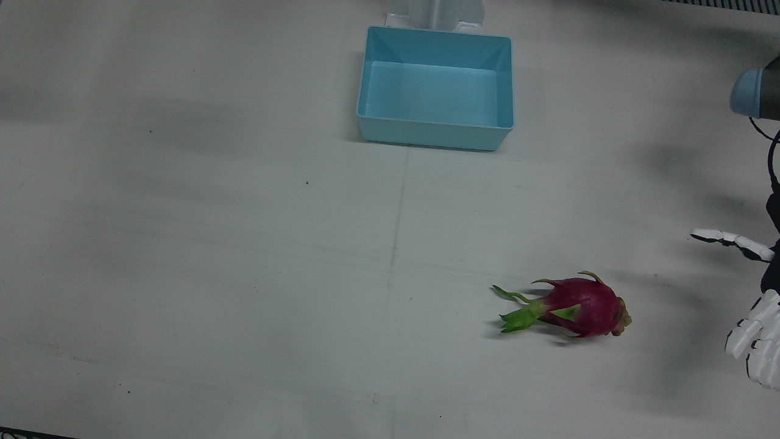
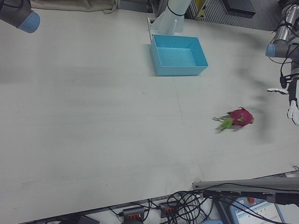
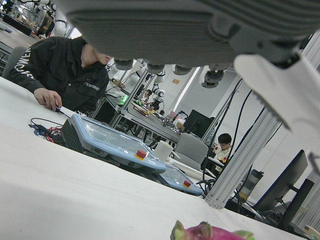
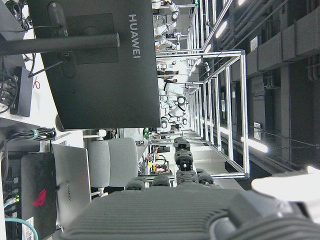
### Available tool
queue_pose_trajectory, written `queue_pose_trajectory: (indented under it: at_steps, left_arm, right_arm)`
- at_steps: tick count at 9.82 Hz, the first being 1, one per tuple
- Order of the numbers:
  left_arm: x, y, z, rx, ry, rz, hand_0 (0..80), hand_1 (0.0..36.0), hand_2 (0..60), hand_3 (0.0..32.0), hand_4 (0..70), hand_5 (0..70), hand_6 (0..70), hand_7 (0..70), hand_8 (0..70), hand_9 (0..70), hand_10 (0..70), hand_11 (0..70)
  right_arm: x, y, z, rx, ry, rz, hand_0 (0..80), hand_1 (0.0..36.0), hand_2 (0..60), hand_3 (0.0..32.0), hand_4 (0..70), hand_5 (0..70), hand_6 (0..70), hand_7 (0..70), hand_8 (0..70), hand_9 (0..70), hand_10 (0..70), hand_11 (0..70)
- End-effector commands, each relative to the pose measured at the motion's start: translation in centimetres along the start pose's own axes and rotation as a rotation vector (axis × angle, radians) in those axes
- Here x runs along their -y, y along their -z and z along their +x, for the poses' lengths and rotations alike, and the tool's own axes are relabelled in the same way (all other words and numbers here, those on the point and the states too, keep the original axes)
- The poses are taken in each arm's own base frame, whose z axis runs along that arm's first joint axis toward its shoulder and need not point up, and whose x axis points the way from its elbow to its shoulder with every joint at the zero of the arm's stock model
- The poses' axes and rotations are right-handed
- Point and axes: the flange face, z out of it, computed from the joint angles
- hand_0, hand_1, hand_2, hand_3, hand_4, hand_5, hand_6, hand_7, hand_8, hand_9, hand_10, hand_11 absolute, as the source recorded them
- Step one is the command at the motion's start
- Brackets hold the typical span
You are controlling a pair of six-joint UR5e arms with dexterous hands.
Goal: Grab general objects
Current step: 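Move the left hand toward the pink dragon fruit, fingers open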
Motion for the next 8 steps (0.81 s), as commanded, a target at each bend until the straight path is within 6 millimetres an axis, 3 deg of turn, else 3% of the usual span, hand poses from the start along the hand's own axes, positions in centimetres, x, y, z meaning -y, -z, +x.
queue_pose_trajectory:
  at_steps: [1,3,4,5,6,8]
  left_arm:
    - [-5.9,-2.9,-2.0,0.021,-0.02,-0.045,55.3,29.5,19.0,11.4,0.0,0.0,0.0,0.0,0.0,0.0,0.0,0.0]
    - [-12.8,-8.0,-2.1,0.066,-0.038,-0.061,53.9,28.6,19.6,11.4,0.0,0.0,0.0,0.0,0.0,0.0,0.0,0.0]
    - [-13.9,-9.1,-1.6,0.07,-0.074,-0.055,54.1,28.8,19.7,13.0,0.0,0.0,0.0,0.0,0.0,0.0,0.0,0.0]
    - [-13.9,-9.1,-1.5,0.073,-0.079,-0.05,54.5,29.2,19.3,17.0,0.0,0.0,0.0,0.0,0.0,0.0,0.0,0.0]
    - [-13.9,-9.1,-1.7,0.078,-0.082,-0.042,55.0,29.9,19.9,18.8,0.0,0.0,0.0,0.0,0.0,0.0,0.0,0.0]
    - [-13.3,-9.3,-2.9,0.092,-0.126,-0.008,55.8,31.0,22.0,18.4,0.0,0.0,0.0,0.0,0.0,0.0,0.0,0.0]
  right_arm:
    - [0.1,0.0,0.0,0.0,0.0,0.002,0.0,0.0,0.0,0.0,0.0,0.0,0.0,0.0,0.0,0.0,0.0,0.0]
    - [0.1,0.0,0.0,0.0,0.0,0.002,0.0,0.0,0.0,0.0,0.0,0.0,0.0,0.0,0.0,0.0,0.0,0.0]
    - [0.0,0.0,0.0,0.0,0.0,0.0,0.0,0.0,0.0,0.0,0.0,0.0,0.0,0.0,0.0,0.0,0.0,0.0]
    - [0.1,0.0,0.0,0.0,0.0,0.002,0.0,0.0,0.0,0.0,0.0,0.0,0.0,0.0,0.0,0.0,0.0,0.0]
    - [0.1,0.0,0.0,0.0,0.0,0.002,0.0,0.0,0.0,0.0,0.0,0.0,0.0,0.0,0.0,0.0,0.0,0.0]
    - [0.0,-0.1,0.0,0.0,0.0,0.0,0.0,0.0,0.0,0.0,0.0,0.0,0.0,0.0,0.0,0.0,0.0,0.0]
